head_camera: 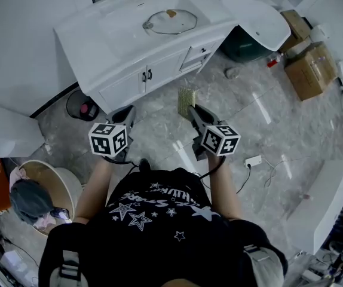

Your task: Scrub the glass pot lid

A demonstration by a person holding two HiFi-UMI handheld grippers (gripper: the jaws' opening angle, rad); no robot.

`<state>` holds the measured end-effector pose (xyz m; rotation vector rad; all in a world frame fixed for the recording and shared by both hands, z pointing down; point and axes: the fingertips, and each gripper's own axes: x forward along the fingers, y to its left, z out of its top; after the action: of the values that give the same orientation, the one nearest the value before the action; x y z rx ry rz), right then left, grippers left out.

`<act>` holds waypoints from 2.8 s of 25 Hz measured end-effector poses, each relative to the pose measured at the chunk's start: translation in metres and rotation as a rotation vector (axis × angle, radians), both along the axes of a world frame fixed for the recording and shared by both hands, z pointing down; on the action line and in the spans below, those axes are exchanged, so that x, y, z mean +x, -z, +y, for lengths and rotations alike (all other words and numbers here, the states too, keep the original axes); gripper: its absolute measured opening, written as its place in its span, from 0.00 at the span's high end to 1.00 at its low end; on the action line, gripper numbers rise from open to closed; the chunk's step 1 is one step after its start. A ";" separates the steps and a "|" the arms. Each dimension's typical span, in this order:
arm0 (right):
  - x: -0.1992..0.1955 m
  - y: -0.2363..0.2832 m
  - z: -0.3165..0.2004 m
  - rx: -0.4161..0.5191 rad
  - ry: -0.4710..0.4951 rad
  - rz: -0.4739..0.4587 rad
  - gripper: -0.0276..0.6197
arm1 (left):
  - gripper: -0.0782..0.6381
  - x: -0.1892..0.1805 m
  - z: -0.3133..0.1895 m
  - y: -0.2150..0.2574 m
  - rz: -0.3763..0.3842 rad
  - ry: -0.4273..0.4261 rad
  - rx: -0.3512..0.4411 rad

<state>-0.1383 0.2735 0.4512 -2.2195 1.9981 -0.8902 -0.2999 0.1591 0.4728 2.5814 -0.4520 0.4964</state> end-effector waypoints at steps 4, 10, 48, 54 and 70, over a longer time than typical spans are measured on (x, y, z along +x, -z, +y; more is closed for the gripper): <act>-0.008 -0.006 -0.009 -0.006 0.002 -0.021 0.87 | 0.88 -0.006 -0.016 -0.012 -0.016 0.018 -0.037; 0.005 -0.014 -0.023 -0.021 -0.001 -0.028 0.87 | 0.88 0.003 -0.033 -0.016 -0.018 0.022 -0.054; 0.351 -0.014 -0.280 0.058 0.306 -0.135 0.87 | 0.88 0.284 -0.205 -0.007 -0.070 0.410 -0.055; 0.353 -0.021 -0.294 0.045 0.314 -0.152 0.87 | 0.88 0.283 -0.215 -0.006 -0.082 0.429 -0.059; 0.372 -0.005 -0.395 -0.007 0.297 -0.016 0.87 | 0.88 0.292 -0.329 -0.002 -0.017 0.390 -0.065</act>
<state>0.2334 -0.1211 0.4561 -1.9412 2.3602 -0.9348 -0.0075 -0.1698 0.4753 2.3458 -0.9044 0.3863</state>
